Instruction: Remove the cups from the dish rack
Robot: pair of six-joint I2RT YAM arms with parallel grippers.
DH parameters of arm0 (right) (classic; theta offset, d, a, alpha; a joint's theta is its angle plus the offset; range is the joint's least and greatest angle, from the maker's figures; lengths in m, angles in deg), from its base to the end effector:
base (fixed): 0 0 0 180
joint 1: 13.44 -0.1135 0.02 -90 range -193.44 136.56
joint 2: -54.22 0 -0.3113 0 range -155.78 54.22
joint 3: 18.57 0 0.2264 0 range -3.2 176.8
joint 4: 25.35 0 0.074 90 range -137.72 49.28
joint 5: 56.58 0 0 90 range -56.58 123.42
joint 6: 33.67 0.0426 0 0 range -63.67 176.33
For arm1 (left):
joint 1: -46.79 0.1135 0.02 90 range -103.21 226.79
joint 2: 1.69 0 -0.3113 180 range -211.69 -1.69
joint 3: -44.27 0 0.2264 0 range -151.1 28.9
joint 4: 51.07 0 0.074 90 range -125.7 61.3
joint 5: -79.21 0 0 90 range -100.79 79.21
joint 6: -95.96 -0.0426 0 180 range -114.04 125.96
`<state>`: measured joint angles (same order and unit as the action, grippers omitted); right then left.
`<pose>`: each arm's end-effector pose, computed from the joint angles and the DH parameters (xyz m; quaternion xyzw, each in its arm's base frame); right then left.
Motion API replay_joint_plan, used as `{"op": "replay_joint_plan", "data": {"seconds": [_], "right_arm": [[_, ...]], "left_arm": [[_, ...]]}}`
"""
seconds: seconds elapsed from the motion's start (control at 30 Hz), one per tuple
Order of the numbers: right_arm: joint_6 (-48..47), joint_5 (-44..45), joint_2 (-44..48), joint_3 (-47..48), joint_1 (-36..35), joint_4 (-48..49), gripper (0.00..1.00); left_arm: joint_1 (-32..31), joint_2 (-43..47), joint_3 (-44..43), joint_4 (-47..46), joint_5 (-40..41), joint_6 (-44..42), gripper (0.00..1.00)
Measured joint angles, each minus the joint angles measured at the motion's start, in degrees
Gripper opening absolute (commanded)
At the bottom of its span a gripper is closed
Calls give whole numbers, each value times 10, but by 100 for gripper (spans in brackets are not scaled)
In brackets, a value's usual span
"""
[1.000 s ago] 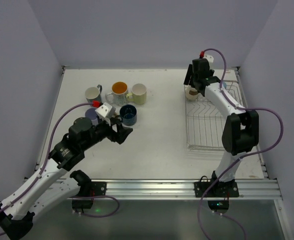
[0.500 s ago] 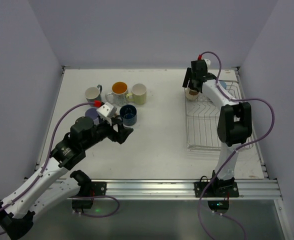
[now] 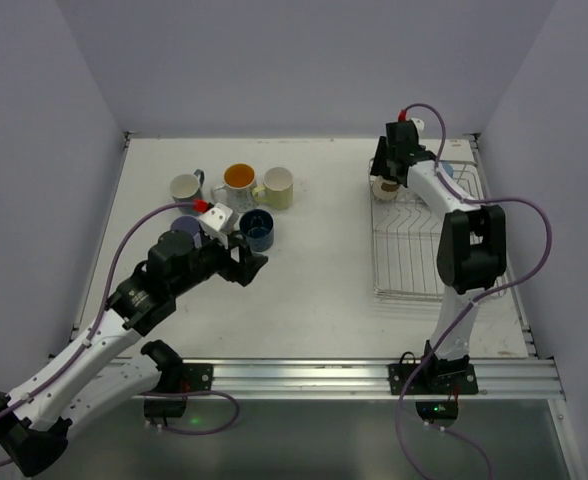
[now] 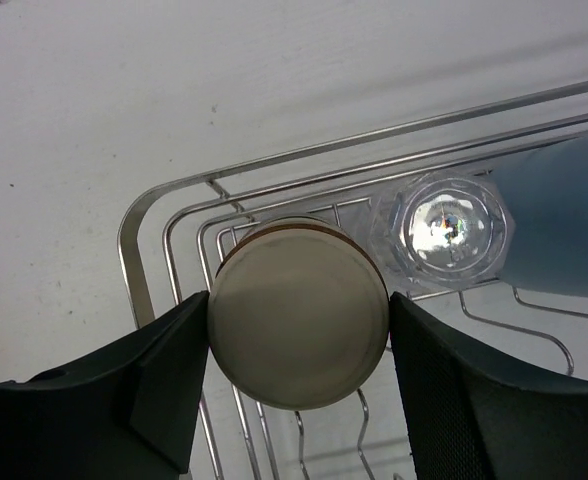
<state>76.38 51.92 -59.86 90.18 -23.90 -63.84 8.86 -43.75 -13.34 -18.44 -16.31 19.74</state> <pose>0.4499 0.0693 0.2975 0.1387 0.8995 -0.0408 0.4123 0.0908 -0.0759 0.3485 0.1960 0.7796 -0.2937 0.5173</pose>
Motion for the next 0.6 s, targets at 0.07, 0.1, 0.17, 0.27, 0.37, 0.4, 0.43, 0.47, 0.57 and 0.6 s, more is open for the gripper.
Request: {"op": "replay_joint_plan", "data": {"seconds": [0.07,0.1,0.17,0.27,0.37,0.4,0.43,0.47,0.57,0.6], "right_arm": [[-2,-1,33,-33,0,19,45],[-2,-2,55,-49,0,27,45],[-2,-7,101,-75,0,41,45],[-2,-21,185,-103,0,67,45],[3,-37,258,-135,-2,97,44],[6,-44,281,-148,-3,104,44],[10,-50,303,-162,-5,113,44],[17,-59,325,-182,-9,127,44],[44,-97,399,-268,-30,161,42],[56,-112,425,-301,-41,169,40]], "left_arm": [[0,-3,0,0,0,0,81],[0,-4,0,0,0,0,80],[0,-7,0,0,0,0,78],[0,-13,0,-1,0,-1,77],[0,-21,0,-5,-3,1,76],[0,-24,0,-5,-6,2,76],[0,-27,0,-7,-11,6,76],[0,-29,0,-9,-18,8,75],[0,-32,0,-26,-38,33,75],[0,-33,0,-38,-46,47,75]]}}
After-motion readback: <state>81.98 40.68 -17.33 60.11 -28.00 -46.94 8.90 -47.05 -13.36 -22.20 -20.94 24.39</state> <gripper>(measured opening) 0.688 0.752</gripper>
